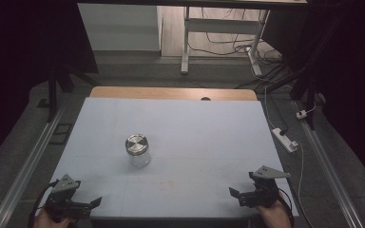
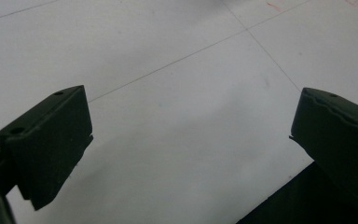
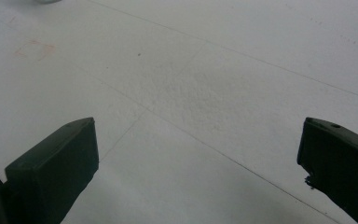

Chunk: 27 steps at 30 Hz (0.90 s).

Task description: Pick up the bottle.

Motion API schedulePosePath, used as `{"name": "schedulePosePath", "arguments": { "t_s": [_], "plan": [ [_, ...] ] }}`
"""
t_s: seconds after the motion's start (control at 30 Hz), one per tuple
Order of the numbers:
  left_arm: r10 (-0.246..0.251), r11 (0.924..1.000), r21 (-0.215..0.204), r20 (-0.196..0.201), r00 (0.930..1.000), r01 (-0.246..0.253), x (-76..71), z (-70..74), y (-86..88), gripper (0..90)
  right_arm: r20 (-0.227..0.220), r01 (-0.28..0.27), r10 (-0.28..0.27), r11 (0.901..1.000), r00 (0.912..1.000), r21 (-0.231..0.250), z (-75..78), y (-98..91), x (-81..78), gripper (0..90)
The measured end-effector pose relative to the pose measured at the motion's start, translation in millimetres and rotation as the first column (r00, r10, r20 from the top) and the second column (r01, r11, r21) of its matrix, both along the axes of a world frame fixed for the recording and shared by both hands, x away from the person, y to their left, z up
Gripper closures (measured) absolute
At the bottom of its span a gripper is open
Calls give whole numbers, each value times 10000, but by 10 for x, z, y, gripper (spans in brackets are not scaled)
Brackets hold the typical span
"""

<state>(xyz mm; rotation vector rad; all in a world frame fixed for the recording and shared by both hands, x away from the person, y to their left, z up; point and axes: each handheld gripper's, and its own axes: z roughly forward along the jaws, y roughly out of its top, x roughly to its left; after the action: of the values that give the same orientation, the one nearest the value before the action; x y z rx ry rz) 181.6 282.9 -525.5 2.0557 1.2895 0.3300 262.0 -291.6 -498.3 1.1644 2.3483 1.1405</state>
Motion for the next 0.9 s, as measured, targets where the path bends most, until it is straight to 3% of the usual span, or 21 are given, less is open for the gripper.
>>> {"name": "schedulePosePath", "arguments": {
  "t_s": [0.4, 0.47, 0.9],
  "plan": [
    [-88, 9996, -258, -111, 9999, 85, 12, 17, -14, 0, -41, -77, 77, 9999, 10000, -66, -3, 8, 4, 0],
    [-24, 10000, -72, -12, 10000, 24, 17, 28, -33, 0, -49, -81, 81, 10000, 10000, -50, -5, 8, 5, 0],
    [-298, 9995, -103, 271, 9992, 301, 64, 46, -71, 0, -117, -92, 91, 10000, 9999, -24, -6, 9, 9, 0]
  ]
}}
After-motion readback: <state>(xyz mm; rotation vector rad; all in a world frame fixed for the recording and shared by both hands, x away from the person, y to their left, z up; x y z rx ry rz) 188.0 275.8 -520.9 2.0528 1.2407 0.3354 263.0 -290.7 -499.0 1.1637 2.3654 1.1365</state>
